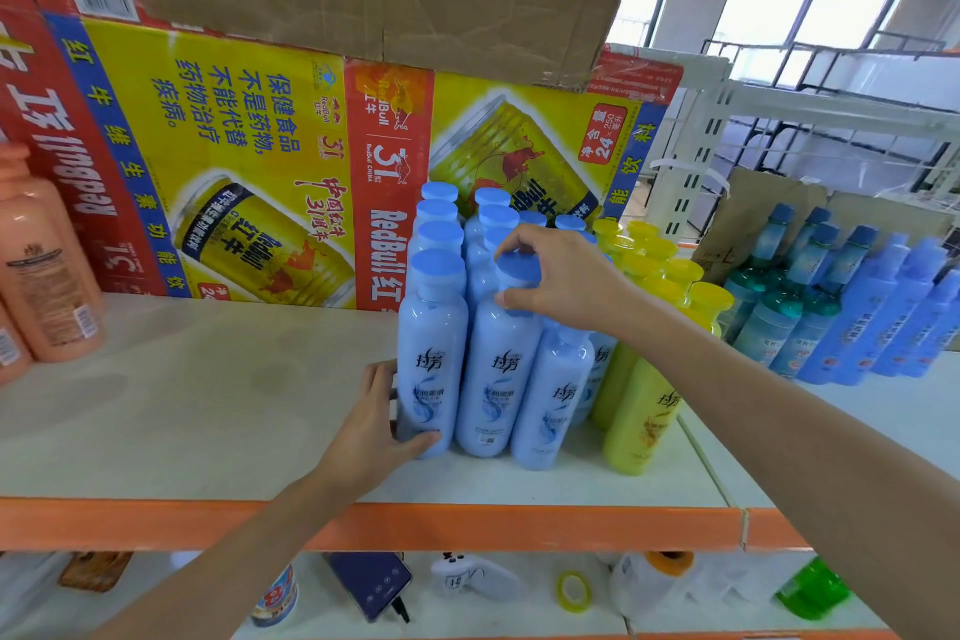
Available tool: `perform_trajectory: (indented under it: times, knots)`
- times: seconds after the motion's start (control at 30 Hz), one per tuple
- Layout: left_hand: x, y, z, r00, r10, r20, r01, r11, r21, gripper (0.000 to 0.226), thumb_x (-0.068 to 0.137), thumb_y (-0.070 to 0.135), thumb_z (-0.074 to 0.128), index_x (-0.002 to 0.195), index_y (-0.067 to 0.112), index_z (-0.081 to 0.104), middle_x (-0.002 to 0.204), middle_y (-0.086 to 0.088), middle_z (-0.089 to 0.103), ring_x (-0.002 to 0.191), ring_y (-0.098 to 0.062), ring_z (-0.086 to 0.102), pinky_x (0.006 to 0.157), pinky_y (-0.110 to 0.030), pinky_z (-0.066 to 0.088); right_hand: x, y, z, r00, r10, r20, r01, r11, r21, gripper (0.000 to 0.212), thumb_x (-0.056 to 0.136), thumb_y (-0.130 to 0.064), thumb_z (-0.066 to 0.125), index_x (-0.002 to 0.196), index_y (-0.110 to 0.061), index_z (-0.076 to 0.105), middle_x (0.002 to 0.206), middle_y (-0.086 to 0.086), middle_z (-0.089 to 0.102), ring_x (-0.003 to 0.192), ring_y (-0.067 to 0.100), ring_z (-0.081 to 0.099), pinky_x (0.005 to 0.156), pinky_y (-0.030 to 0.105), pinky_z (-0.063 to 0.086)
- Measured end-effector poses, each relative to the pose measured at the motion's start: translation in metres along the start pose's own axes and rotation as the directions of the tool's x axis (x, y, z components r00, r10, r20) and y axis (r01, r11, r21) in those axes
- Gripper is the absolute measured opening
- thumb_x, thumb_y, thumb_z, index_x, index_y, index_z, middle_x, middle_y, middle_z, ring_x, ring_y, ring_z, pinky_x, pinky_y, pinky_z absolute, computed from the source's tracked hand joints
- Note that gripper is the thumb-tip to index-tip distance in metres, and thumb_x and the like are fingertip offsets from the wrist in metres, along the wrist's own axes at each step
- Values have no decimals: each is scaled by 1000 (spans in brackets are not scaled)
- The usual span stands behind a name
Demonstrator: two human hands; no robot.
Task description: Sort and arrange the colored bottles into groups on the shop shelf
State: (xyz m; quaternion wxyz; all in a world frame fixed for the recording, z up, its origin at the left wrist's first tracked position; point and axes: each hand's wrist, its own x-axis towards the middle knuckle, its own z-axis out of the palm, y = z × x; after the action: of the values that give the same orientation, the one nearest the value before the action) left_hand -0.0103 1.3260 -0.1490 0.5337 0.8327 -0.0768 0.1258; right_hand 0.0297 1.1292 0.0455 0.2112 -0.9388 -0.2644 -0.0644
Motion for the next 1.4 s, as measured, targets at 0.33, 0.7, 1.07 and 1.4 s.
perform_trajectory:
  times: [0.33,0.7,1.07,1.4]
  knots:
    - [0,0,-4,999,-32,25,34,996,-80,72,67,17,81,115,43,33,117,24,35,107,7,47,74,-24,56,2,0,6,1000,15,11,-15,1000,3,42,77,-32,71,113,-18,53,108,14,64,103,29,59,88,44,46]
    - [0,5,-5,1000,-8,15,9,997,-78,67,69,15,78,111,47,36,115,33,35,107,15,44,71,-21,56,0,-1,5,1000,0,20,0,1000,0,41,78,-32,70,112,-19,52,104,15,63,97,29,59,84,43,47]
    - [0,10,-11,1000,-13,17,12,998,69,75,67,23,81,122,37,32,121,14,40,110,-2,46,88,-20,40,-5,-1,4,998,-51,29,52,997,-61,50,81,-34,68,124,-19,46,123,4,54,101,20,55,87,38,44]
    - [13,46,-88,979,201,19,-192,895,403,55,84,27,63,133,17,39,130,13,35,111,11,33,88,-6,29,-6,-24,-5,988,-136,-77,127,985,-114,52,86,-44,57,132,-28,40,138,-9,41,122,13,43,97,31,37]
